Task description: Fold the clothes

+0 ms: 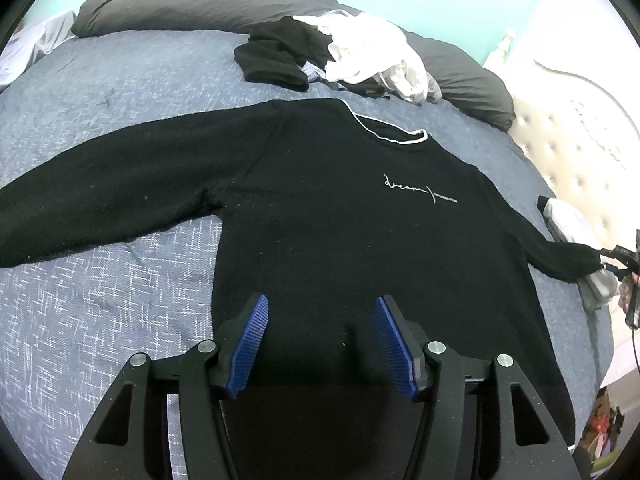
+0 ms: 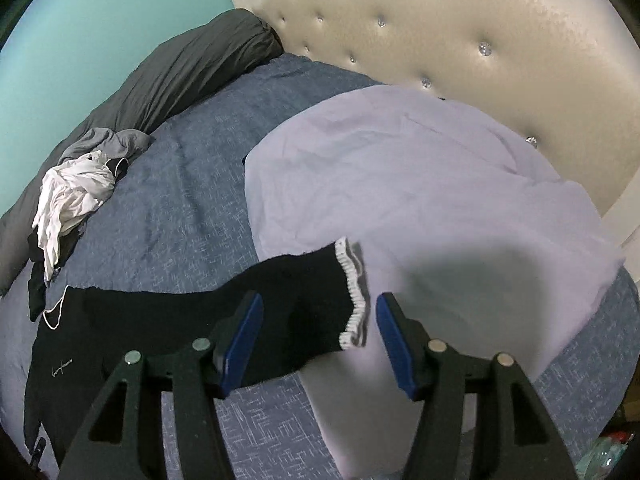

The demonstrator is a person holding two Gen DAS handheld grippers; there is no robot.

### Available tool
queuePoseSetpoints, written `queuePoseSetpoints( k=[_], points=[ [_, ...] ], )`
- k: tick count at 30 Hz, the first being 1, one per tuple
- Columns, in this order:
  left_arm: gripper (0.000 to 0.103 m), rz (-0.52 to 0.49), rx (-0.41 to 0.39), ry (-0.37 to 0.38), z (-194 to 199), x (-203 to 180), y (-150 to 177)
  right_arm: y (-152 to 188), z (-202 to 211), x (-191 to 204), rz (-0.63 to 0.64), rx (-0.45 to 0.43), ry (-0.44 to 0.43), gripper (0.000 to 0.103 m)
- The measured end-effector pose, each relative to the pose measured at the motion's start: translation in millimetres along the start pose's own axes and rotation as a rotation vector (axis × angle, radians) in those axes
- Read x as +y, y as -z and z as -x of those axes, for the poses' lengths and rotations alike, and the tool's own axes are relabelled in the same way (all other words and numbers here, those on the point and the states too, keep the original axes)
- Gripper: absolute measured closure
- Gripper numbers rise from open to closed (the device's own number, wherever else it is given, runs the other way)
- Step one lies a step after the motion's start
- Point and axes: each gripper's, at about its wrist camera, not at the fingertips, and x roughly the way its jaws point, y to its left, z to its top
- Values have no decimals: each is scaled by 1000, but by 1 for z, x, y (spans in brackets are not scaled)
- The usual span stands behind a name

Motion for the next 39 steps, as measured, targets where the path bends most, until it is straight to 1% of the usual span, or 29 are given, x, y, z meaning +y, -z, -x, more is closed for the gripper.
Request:
queuePoseSetpoints(
  k=[1,2,3,4,5,6,8,9,11,14,19,22,26,32,37,39],
  points=[
    [43,0,1,0,0,0,0,1,-2,0,4,5,3,43],
    [43,-1,2,0,0,0,0,1,-6,3,19,11,18,46],
    [43,-1,2,-1,0,1,0,1,-9,6,35,17,33,54],
    [43,0,1,-2,0,1,0,2,-11,8,49,16,54,58],
    [43,1,1,-3,1,2,0,3,-12,10,63,13,75,67],
    [43,2,0,-4,1,3,0,4,-12,12,69,10,85,79],
    [43,3,-1,-4,2,4,0,5,-12,16,77,2,105,89],
    [43,3,-1,-4,2,4,0,5,-12,18,80,-3,118,93],
    [43,1,0,-2,3,4,1,6,-6,24,96,-30,124,94],
    [43,3,0,2,5,6,0,2,10,36,121,-81,108,95],
    [43,4,-24,9,20,10,-2,-5,41,77,181,-134,-1,96],
    [43,2,-36,15,31,11,-2,-8,63,112,222,-157,-76,96],
    [43,-7,-52,12,45,13,2,-7,92,170,298,-180,-190,96],
    [43,-23,-64,11,66,21,11,15,129,250,412,-194,-354,96],
    [43,-21,-73,9,80,28,22,44,153,314,477,-165,-491,96],
    [43,-15,-74,6,84,33,26,57,158,337,511,-155,-526,96]
  ],
)
